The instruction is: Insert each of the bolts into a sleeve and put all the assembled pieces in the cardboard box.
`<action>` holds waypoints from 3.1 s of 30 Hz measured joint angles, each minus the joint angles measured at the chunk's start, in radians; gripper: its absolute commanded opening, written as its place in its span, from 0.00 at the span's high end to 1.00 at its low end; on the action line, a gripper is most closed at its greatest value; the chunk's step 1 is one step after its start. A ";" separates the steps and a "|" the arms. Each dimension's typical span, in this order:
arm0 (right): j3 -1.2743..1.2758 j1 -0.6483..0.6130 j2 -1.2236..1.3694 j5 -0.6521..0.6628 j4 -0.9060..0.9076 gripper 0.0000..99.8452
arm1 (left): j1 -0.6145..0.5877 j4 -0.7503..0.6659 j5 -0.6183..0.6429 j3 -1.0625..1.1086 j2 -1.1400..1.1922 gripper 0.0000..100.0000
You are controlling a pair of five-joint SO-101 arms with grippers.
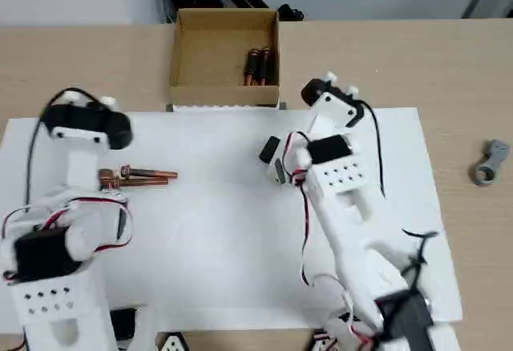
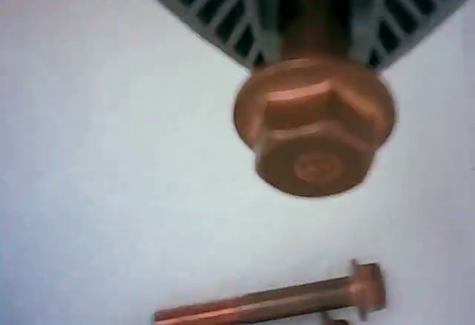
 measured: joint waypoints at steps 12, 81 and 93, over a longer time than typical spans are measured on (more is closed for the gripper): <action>-0.087 0.032 0.216 -0.049 -0.064 0.86 | -0.068 0.003 -0.002 0.003 0.000 0.99; -0.345 0.032 0.482 -0.043 0.160 0.99 | -0.068 -0.012 -0.002 0.069 -0.003 0.99; -0.592 0.025 0.488 0.063 0.423 0.99 | -0.068 -0.012 -0.002 0.037 -0.003 0.99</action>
